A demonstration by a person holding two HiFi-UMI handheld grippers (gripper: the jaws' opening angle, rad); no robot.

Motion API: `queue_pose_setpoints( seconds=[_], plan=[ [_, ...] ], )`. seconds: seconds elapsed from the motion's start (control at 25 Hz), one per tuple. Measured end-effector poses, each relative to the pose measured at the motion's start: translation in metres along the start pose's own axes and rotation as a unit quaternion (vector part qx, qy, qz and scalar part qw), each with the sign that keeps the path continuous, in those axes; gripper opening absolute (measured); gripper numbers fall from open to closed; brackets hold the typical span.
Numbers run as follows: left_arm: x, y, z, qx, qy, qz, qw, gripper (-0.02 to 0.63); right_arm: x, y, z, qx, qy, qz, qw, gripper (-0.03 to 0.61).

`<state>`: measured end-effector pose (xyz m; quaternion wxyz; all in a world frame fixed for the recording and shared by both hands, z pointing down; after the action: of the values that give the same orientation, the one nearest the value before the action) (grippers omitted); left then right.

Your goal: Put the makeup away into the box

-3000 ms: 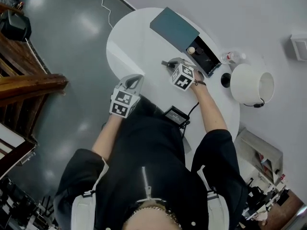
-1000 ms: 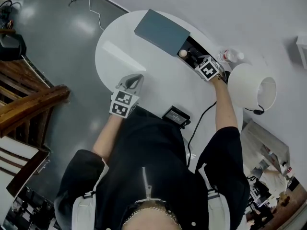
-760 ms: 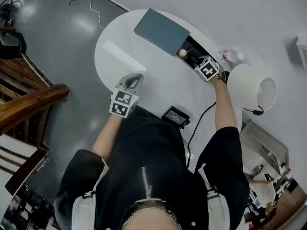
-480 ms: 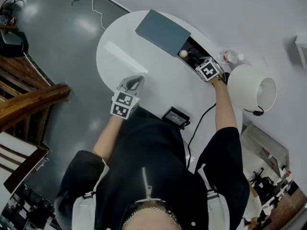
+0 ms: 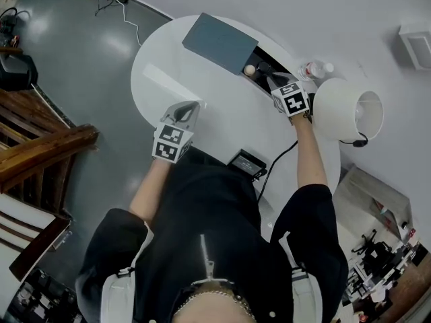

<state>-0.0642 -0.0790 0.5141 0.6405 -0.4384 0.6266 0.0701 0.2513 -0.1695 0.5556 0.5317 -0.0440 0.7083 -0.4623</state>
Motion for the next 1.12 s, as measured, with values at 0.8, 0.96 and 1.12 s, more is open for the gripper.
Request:
queue_pose_setpoints(
  seconds=[0.8,0.96,1.12],
  plan=[
    [0.029,-0.011,0.043,-0.068,-0.060,0.039,0.9952,0.014,-0.017,0.152,-0.071,-0.100,-0.205,0.228,0.947,0.005],
    [0.032,-0.012,0.046,-0.073,-0.066,0.039,0.9944,0.015,-0.017,0.167,-0.079,-0.114,-0.195,0.235,0.945,0.005],
    [0.036,-0.015,0.049,-0.077,-0.071,0.041,0.9936,0.015,-0.019,0.172,-0.082,-0.118,-0.187,0.233,0.947,0.005]
  ],
)
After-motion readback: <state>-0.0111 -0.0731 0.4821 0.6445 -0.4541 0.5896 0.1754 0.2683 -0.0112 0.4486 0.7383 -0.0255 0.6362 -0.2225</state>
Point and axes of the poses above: the fingertips, and each gripper's own axes: y backward along the fingers, z to its right, x out of its top, the point moved 8 cm from there along y, backward along the fingers, and after that the axes turned 10 degrees about z, right-handed, at the moved point
